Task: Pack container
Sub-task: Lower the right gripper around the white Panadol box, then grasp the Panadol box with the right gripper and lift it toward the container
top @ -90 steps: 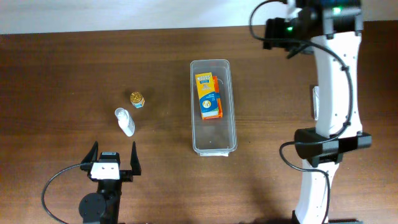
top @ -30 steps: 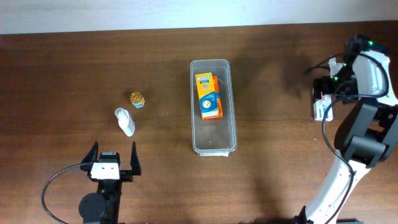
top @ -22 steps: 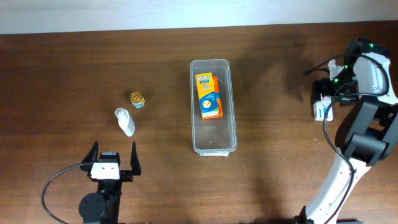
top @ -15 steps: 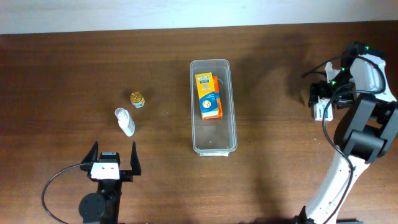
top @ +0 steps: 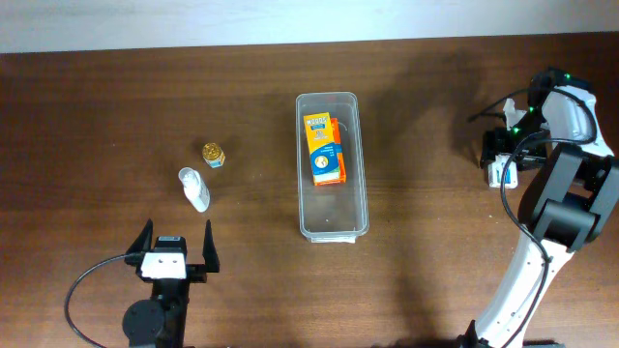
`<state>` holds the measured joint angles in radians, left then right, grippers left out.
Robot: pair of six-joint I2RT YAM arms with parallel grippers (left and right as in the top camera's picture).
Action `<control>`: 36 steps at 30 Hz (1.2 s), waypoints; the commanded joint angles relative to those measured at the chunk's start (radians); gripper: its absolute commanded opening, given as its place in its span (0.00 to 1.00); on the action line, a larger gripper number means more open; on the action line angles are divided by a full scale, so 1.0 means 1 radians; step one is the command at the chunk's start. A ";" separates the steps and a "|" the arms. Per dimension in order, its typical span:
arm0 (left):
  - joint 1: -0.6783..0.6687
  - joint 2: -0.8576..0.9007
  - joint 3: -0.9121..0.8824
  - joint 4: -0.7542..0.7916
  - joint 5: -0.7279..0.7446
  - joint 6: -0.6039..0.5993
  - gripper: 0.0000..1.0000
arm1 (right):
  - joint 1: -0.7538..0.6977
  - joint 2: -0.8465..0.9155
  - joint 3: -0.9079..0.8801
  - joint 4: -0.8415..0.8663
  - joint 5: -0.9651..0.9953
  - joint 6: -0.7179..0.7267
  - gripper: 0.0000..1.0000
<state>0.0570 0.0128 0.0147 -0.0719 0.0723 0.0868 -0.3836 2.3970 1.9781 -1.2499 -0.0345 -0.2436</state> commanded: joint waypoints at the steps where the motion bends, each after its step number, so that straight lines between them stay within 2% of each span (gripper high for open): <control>1: 0.005 -0.006 -0.006 -0.001 0.014 0.009 0.99 | 0.003 0.031 -0.005 0.002 -0.017 0.003 0.81; 13: 0.005 -0.006 -0.006 -0.001 0.014 0.009 0.99 | 0.003 0.031 -0.005 0.006 -0.006 0.042 0.58; 18: 0.005 -0.006 -0.006 -0.001 0.014 0.009 0.99 | 0.004 0.031 -0.005 0.006 -0.002 0.043 0.52; 23: 0.005 -0.006 -0.006 -0.001 0.014 0.009 0.99 | 0.005 0.031 -0.003 0.005 -0.003 0.052 0.41; 30: 0.005 -0.006 -0.006 -0.001 0.014 0.009 0.99 | 0.005 0.031 0.011 -0.007 -0.004 0.064 0.41; 36: 0.005 -0.006 -0.006 -0.001 0.014 0.009 0.99 | 0.018 0.031 0.104 -0.083 -0.011 0.066 0.41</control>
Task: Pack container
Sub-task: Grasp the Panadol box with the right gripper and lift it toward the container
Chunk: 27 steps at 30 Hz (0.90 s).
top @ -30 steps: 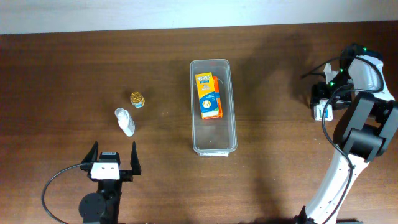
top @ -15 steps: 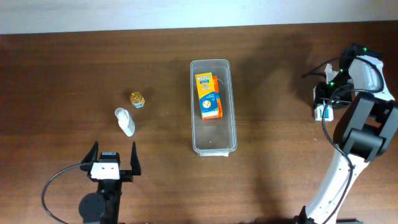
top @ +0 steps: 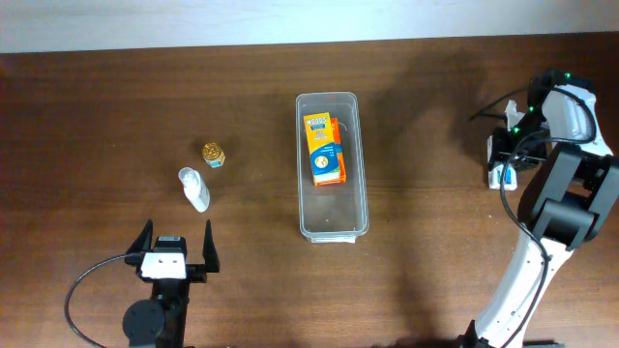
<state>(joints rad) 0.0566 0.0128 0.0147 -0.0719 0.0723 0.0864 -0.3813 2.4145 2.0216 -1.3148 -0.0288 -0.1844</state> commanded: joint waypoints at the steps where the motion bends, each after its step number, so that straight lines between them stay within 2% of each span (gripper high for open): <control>1: 0.005 -0.006 -0.006 -0.001 0.014 0.010 0.99 | 0.022 0.013 0.086 -0.037 -0.021 0.006 0.41; 8: 0.005 -0.006 -0.006 -0.001 0.014 0.010 0.99 | 0.063 0.010 0.225 -0.160 -0.105 0.005 0.41; 16: 0.005 -0.006 -0.006 -0.001 0.014 0.010 0.99 | 0.143 0.003 0.452 -0.385 -0.325 -0.024 0.41; 27: 0.005 -0.006 -0.006 -0.001 0.014 0.010 0.99 | 0.288 -0.047 0.488 -0.385 -0.581 -0.017 0.41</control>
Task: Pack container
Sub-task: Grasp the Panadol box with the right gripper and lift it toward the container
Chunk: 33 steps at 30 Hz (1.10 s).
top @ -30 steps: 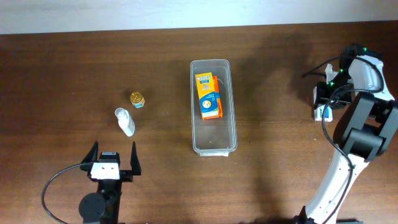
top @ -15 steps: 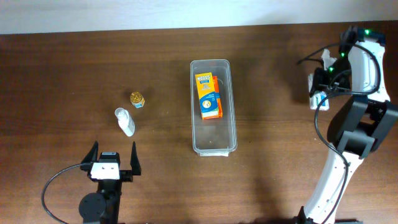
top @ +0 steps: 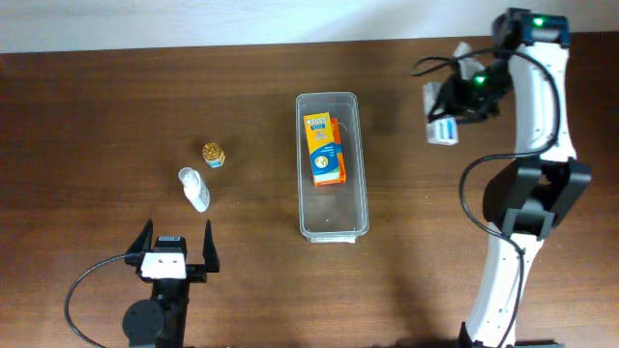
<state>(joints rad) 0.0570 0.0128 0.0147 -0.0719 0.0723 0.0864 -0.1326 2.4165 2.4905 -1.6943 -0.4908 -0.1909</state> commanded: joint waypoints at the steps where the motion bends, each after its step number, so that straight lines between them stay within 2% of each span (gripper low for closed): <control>1: 0.005 -0.006 -0.006 -0.001 0.014 0.010 0.99 | 0.054 -0.048 0.019 -0.005 -0.139 -0.010 0.41; 17: 0.005 -0.006 -0.006 -0.001 0.014 0.010 0.99 | 0.244 -0.048 0.018 -0.005 -0.442 -0.010 0.41; 33: 0.005 -0.006 -0.006 -0.001 0.014 0.010 0.99 | 0.305 -0.047 0.010 -0.005 -0.444 0.077 0.41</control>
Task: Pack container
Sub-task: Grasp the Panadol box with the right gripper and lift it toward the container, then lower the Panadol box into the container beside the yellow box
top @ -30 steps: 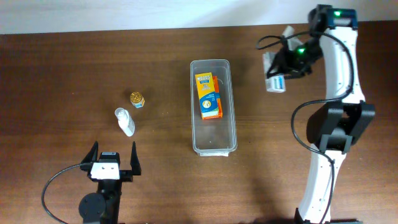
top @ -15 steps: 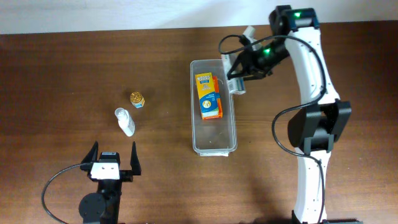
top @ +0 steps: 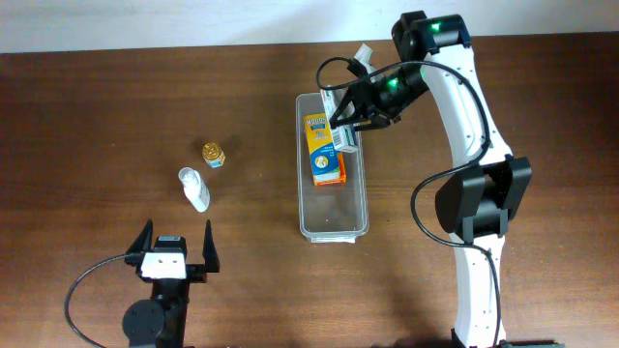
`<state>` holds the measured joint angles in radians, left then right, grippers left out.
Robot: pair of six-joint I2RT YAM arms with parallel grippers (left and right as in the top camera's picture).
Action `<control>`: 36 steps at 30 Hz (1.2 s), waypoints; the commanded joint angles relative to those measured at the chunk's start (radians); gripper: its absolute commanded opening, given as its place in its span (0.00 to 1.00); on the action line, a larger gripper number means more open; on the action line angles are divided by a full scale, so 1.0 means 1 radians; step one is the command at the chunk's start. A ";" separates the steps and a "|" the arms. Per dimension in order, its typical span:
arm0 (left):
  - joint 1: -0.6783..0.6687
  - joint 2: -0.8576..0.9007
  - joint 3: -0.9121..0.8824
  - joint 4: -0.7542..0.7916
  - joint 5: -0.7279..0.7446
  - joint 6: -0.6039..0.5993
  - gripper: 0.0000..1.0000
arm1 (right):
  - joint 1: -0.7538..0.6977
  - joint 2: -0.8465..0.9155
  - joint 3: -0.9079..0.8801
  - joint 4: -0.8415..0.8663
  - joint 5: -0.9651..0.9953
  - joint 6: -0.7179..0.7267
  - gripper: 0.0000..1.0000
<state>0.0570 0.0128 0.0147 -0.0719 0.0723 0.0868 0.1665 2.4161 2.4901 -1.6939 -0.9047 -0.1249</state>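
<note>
A clear oblong container [top: 332,222] lies mid-table with an orange box [top: 324,150] inside its far half. My right gripper [top: 346,124] hangs over the container's far right rim, shut on a small white and blue box [top: 346,135]. A white bottle [top: 194,188] and a small gold-capped jar [top: 213,154] lie on the table left of the container. Near the front edge my left gripper [top: 175,244] stands open with nothing between its fingers, short of the bottle.
The right arm [top: 464,87] reaches in from the right side across the far part of the brown table. A pale wall strip runs along the table's far edge. A cable loops beside the left arm's base [top: 155,314].
My right gripper has moved left with the small white and blue box, from the far right of the table to just over the container's far right rim. The left arm stayed put.
My right gripper was at the right edge of the table around the small white and blue box. Then it held that box raised at the far right, and now over the container. The bottle, jar, orange box and left gripper kept their places.
</note>
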 commanded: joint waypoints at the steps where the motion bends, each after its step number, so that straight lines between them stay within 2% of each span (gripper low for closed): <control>1: 0.005 -0.006 -0.006 -0.001 0.014 0.009 1.00 | 0.006 -0.047 0.006 -0.004 -0.030 0.011 0.41; 11: 0.005 -0.006 -0.006 -0.001 0.014 0.009 0.99 | 0.006 -0.045 -0.121 0.056 -0.027 0.011 0.41; 16: 0.005 -0.006 -0.006 -0.001 0.014 0.009 0.99 | 0.006 -0.045 -0.129 0.082 -0.027 0.011 0.42; 23: 0.005 -0.006 -0.006 -0.001 0.014 0.009 0.99 | 0.006 -0.040 -0.129 0.092 0.034 0.034 0.50; 26: 0.005 -0.006 -0.006 -0.001 0.014 0.009 0.99 | 0.006 -0.040 -0.129 0.098 0.034 0.037 0.61; 30: 0.005 -0.006 -0.006 -0.001 0.014 0.009 0.99 | 0.006 -0.040 -0.129 0.101 0.034 0.038 0.67; 36: 0.005 -0.006 -0.006 -0.001 0.014 0.009 0.99 | 0.006 -0.040 -0.129 0.108 0.030 0.060 0.68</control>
<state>0.0570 0.0128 0.0147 -0.0719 0.0723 0.0864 0.1665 2.4134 2.3680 -1.5913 -0.8761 -0.0772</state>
